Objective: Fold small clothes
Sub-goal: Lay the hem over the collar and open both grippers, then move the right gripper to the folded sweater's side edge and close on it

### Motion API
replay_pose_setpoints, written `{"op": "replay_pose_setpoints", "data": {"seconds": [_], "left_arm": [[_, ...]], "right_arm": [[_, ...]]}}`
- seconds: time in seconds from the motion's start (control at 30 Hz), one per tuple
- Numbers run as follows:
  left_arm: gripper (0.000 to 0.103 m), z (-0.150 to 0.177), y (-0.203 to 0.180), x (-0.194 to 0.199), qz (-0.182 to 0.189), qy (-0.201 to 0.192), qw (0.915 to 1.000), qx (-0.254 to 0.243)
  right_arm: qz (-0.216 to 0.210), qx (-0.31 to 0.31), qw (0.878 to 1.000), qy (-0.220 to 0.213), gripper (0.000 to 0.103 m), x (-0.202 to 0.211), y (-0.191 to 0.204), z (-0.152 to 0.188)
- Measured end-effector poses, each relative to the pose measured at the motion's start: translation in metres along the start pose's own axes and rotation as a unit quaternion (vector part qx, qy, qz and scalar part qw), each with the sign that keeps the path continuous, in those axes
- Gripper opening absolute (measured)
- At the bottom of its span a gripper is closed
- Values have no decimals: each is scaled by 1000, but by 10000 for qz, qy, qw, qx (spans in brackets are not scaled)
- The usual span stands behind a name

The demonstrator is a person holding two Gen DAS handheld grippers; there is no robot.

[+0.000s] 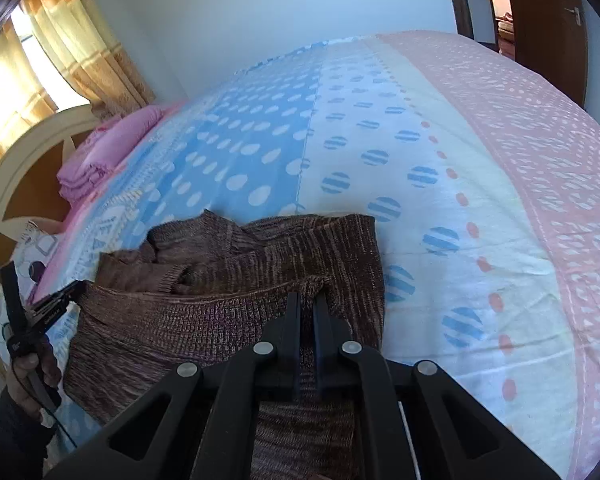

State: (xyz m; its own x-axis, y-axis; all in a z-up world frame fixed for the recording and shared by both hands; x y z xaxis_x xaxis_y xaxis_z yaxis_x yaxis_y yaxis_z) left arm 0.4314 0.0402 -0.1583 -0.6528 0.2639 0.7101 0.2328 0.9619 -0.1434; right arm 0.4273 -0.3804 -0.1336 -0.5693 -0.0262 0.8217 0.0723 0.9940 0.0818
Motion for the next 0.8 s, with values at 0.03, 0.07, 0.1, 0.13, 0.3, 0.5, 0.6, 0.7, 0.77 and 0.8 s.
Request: {"op": "replay_pose_setpoints", "data": {"seconds": [0.03, 0.07, 0.1, 0.13, 0.3, 0.5, 0.6, 0.7, 0.77, 0.8], "left_arm": [[13, 1, 2, -4, -140, 35, 9999, -6], [13, 3, 4, -8, -183, 108, 9998, 32], [14, 6, 7, -6, -107, 150, 9998, 123], [20, 8, 8, -2, -88, 139, 9998, 147], [77, 29, -6, 45, -318, -277, 9974, -578], [89, 54, -36, 22, -874, 195, 9772, -1924], [89, 42, -30, 4, -1041, 214, 9773, -1831], [89, 22, -18, -9, -1368, 159, 9758, -1698], [89, 8, -10, -12, -1419, 115, 9779, -1528], [89, -3, -3, -15, -1517, 75, 9776, -1459]], "right_arm": [[156, 59, 9999, -44, 5, -7, 0, -1], [246, 104, 9996, -105, 6, -12, 0, -1], [275, 171, 9994, -130, 11, -13, 1, 0], [341, 249, 9990, -127, 18, -12, 2, 3], [719, 1161, 9900, -366, 80, 7, 18, 27], [1321, 2007, 9696, -452, 80, -3, 42, 31], [1500, 2080, 9659, -343, 80, -16, 46, 21], [1638, 2139, 9623, -378, 80, -23, 48, 2], [1665, 2028, 9639, -451, 80, -24, 48, -17], [1698, 1972, 9643, -487, 80, -24, 48, -24]]}}
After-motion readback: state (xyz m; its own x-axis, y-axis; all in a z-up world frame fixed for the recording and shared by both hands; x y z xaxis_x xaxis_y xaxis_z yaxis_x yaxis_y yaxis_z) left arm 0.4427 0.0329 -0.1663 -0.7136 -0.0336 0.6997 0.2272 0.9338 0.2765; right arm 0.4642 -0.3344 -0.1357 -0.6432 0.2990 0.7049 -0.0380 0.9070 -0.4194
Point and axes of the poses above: each gripper's, at about its wrist camera, not at the fingertips, and x roughly against the way its jaws point, y to its left, z to its underside, the point moved 3 cm from there along -x, roughly the way its jaws point, and after that the axes turned 15 degrees about z, right-handed, at the moved point
